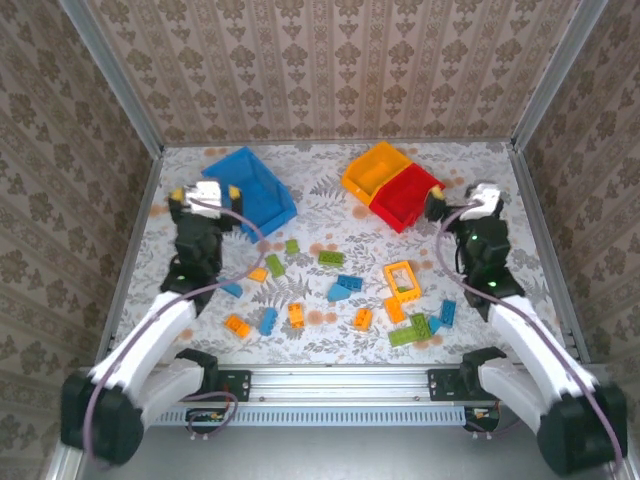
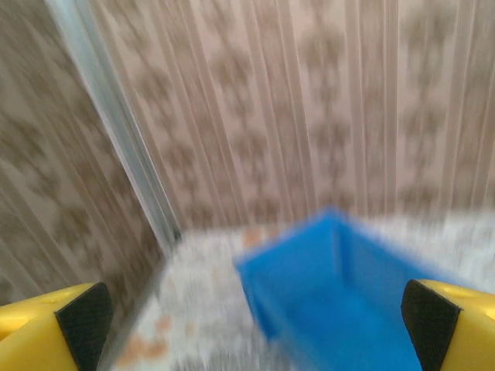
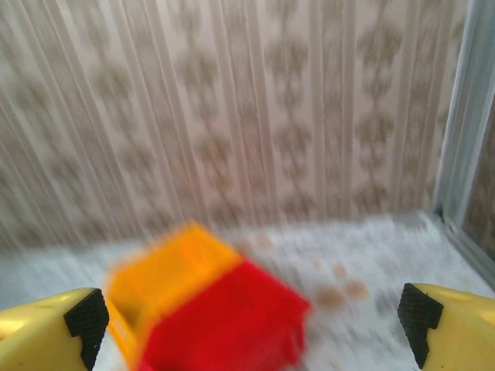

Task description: Sort the legos into containers by color

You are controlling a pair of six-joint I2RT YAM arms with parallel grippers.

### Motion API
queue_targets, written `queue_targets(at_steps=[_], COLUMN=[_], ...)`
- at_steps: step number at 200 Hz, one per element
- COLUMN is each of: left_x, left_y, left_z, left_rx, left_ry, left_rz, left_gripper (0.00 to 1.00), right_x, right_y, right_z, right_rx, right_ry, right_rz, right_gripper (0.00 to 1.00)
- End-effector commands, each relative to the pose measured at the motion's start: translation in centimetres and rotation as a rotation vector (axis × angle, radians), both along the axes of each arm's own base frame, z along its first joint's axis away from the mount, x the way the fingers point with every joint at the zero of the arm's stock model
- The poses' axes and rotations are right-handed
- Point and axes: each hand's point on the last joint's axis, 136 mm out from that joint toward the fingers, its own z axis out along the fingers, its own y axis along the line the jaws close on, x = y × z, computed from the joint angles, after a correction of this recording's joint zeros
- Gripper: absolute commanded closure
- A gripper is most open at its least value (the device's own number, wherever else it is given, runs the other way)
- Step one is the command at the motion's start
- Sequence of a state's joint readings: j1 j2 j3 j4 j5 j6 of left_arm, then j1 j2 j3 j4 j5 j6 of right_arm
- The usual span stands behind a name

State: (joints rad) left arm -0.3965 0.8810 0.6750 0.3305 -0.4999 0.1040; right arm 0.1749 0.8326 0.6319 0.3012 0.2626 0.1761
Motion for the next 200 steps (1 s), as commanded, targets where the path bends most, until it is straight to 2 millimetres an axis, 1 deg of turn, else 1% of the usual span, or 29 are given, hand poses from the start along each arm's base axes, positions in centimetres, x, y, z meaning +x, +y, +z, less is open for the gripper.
queue_targets(at_steps=[1, 6, 8, 13, 18, 24, 29, 39, 48, 57, 68, 80, 90, 105, 121, 140, 159, 162, 170, 176, 179, 180, 184, 200], left_x=[-4.6, -5.9, -6.3, -7.3, -7.7, -8.0, -8.2, -8.7, -9.1, -9.4, -9.3, -8.9, -8.2, -6.0, -3.2, -0.1, 2.8, 3.1, 4.1, 4.8, 5.1, 5.3, 5.7, 7.2], left_y=[3.4, 3.8, 3.7, 3.6, 3.4, 2.7, 2.2, 1.3, 1.0, 0.7, 0.2, 0.2, 0.4, -0.2, -0.7, -0.6, -0.8, -0.8, -0.8, -0.9, -1.0, -1.0, -1.1, -1.3], left_z=[1.7, 0.9, 0.6, 0.1, 0.1, -0.4, -0.6, -1.5, -2.6, -4.2, -5.8, -7.5, -8.7, -10.0, -11.5, -13.3, -14.9, -15.2, -15.9, -16.3, -16.5, -16.6, -16.9, -17.9], left_rx=[-0.242, -0.336, -0.358, -0.42, -0.466, -0.507, -0.536, -0.607, -0.653, -0.676, -0.668, -0.647, -0.633, -0.638, -0.673, -0.705, -0.73, -0.73, -0.725, -0.72, -0.716, -0.716, -0.714, -0.695], left_ry=[0.141, 0.223, 0.253, 0.305, 0.309, 0.332, 0.347, 0.416, 0.498, 0.601, 0.707, 0.803, 0.874, 0.945, 0.986, 1.024, 1.063, 1.073, 1.095, 1.106, 1.113, 1.114, 1.119, 1.138], left_rz=[0.155, 0.161, 0.156, 0.142, 0.121, 0.074, 0.03, -0.029, -0.03, -0.009, 0.009, 0.059, 0.109, 0.104, 0.092, 0.098, 0.086, 0.087, 0.091, 0.091, 0.09, 0.09, 0.084, 0.075], left_gripper=[0.0, 0.0, 0.0, 0.0, 0.0, 0.0, 0.0, 0.0, 0.0, 0.0, 0.0, 0.0, 0.0, 0.02, 0.05, 0.05, 0.06, 0.06, 0.07, 0.08, 0.09, 0.09, 0.11, 0.17], right_x=[-4.6, -4.7, -4.8, -4.8, -4.9, -5.0, -5.1, -5.3, -5.7, -6.0, -6.0, -5.7, -5.0, -3.6, -1.7, 0.4, 2.1, 2.8, 3.6, 4.1, 4.4, 4.5, 4.9, 6.2], right_y=[-1.5, -1.1, -0.7, -0.5, 0.1, 0.5, 0.8, 1.8, 1.8, 2.1, 2.6, 3.1, 3.5, 4.2, 4.7, 4.6, 4.5, 4.5, 4.5, 4.4, 4.3, 4.3, 4.2, 4.0], right_z=[-0.9, -1.1, -1.5, -1.6, -1.8, -2.1, -2.3, -3.4, -4.9, -6.8, -8.1, -9.5, -10.0, -10.5, -11.3, -12.7, -14.2, -14.1, -14.4, -14.7, -14.5, -15.0, -15.7, -16.5], right_rx=[0.314, 0.335, 0.367, 0.401, 0.441, 0.487, 0.508, 0.518, 0.498, 0.442, 0.388, 0.362, 0.352, 0.351, 0.348, 0.349, 0.353, 0.357, 0.365, 0.371, 0.375, 0.376, 0.379, 0.391], right_ry=[0.218, 0.206, 0.199, 0.181, 0.174, 0.186, 0.211, 0.305, 0.417, 0.54, 0.64, 0.736, 0.773, 0.782, 0.788, 0.832, 0.883, 0.867, 0.87, 0.872, 0.863, 0.876, 0.889, 0.901], right_rz=[-0.075, -0.043, -0.022, 0.005, 0.049, 0.08, 0.098, 0.116, 0.064, 0.033, 0.025, 0.017, 0.022, 0.042, 0.058, 0.056, 0.051, 0.052, 0.051, 0.044, 0.044, 0.04, 0.033, 0.017], right_gripper=[0.0, 0.01, 0.0, 0.0, 0.0, 0.01, 0.03, 0.01, 0.01, 0.07, 0.14, 0.18, 0.2, 0.18, 0.13, 0.1, 0.09, 0.09, 0.09, 0.09, 0.09, 0.09, 0.09, 0.1])
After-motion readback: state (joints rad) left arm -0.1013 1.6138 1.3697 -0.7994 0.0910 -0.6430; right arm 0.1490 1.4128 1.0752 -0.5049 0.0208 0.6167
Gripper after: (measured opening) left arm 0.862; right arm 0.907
